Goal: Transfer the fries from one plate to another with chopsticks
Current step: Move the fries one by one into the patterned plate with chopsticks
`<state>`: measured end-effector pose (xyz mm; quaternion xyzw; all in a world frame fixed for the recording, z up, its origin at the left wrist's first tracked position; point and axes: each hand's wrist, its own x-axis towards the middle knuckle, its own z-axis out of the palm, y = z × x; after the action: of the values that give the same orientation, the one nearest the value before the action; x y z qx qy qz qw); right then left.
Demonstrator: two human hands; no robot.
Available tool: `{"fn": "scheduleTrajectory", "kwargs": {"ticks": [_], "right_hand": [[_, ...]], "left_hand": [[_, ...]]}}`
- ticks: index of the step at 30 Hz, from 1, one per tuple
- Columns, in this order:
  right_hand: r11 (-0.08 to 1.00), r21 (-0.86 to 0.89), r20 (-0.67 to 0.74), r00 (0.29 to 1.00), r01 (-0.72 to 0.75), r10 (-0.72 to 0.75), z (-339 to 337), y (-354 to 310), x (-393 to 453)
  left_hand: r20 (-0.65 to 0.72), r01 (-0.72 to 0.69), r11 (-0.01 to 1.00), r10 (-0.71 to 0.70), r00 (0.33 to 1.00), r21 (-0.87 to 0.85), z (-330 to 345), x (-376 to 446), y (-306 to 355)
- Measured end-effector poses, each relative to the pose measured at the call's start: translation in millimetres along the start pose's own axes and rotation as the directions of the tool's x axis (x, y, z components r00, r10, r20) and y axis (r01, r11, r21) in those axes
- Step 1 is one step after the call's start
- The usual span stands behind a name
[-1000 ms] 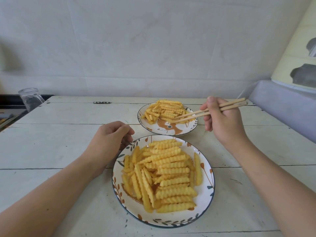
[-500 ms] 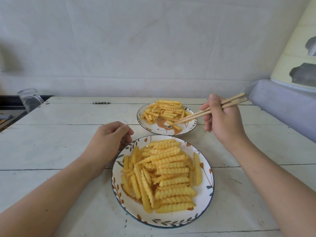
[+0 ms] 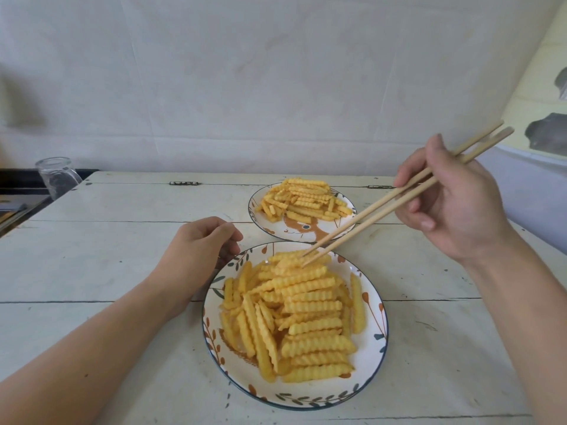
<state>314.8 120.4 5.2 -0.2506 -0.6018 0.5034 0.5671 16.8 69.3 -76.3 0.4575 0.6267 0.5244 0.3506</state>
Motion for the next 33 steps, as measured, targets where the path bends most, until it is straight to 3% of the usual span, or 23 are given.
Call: {"fn": "scheduleTrajectory", "kwargs": {"ticks": [3,6,9,12,19,23,26,29,33], "right_hand": [[1.0,0.013,-0.027,1.0,0.016,-0.015,-1.2,-1.7,1.2],[0.996,0.032,-0.208,0.975,0.083,-0.074,-5.6,3.6,7.5],[0.976,-0.202,-0.322,0.936,0.08,-0.143,-8.7,22.5,11.0],[0.922,-0.382,-0.268,0.949,0.055,-0.167,-4.8,46.6,9.2],[0.911,-0.412,-0.184,0.979,0.003,-0.086,9.3,72.1,8.4],[0.938,-0.347,-0.263,0.961,-0.01,-0.087,11.5,64.6,10.8],[0.99,-0.138,-0.321,0.944,0.029,-0.073,15.3,35.5,8.3],[0.995,0.089,-0.267,0.964,0.033,-0.008,29.8,7.3,-3.8],[0.992,0.127,-0.123,0.992,0.02,-0.005,60.6,-1.1,-24.4]], "left_hand": [[-0.002,-0.003,1.0,0.003,1.0,0.004,0.1,-0.4,0.2],[-0.003,0.0,1.0,0.0,1.0,0.007,0.1,0.0,0.0],[-0.006,0.001,1.0,-0.001,1.0,0.005,0.9,0.5,0.5],[-0.01,-0.001,1.0,0.002,1.0,0.004,1.2,0.3,1.0],[-0.003,-0.006,1.0,0.006,1.0,-0.006,1.0,0.3,0.3],[-0.003,-0.005,1.0,0.005,1.0,-0.008,0.2,0.3,-0.4],[-0.003,-0.006,1.0,0.006,1.0,-0.011,0.3,1.2,-0.9],[0.0,-0.003,1.0,0.003,1.0,-0.019,0.7,1.6,-0.6],[0.001,0.006,0.999,-0.006,1.0,-0.043,-0.1,1.9,-0.2]]}}
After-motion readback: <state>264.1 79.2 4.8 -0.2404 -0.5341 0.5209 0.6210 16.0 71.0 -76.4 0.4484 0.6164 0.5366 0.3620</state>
